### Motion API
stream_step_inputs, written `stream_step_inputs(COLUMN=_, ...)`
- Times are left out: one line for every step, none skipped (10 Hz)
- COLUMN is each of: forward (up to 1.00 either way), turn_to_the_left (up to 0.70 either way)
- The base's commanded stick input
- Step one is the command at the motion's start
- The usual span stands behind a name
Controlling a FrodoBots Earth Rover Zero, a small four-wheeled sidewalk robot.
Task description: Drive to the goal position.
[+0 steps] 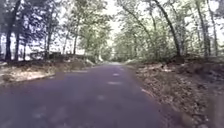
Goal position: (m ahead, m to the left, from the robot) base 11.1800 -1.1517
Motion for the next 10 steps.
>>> stream_step_inputs(forward=0.70, turn_to_the_left=0.00)
stream_step_inputs(forward=0.70, turn_to_the_left=0.00)
stream_step_inputs(forward=0.70, turn_to_the_left=-0.02)
stream_step_inputs(forward=0.70, turn_to_the_left=-0.14)
stream_step_inputs(forward=0.70, turn_to_the_left=-0.13)
stream_step_inputs(forward=0.70, turn_to_the_left=-0.08)
stream_step_inputs(forward=0.70, turn_to_the_left=-0.04)
stream_step_inputs(forward=0.70, turn_to_the_left=0.00)
stream_step_inputs(forward=0.70, turn_to_the_left=0.00)
stream_step_inputs(forward=0.70, turn_to_the_left=0.00)
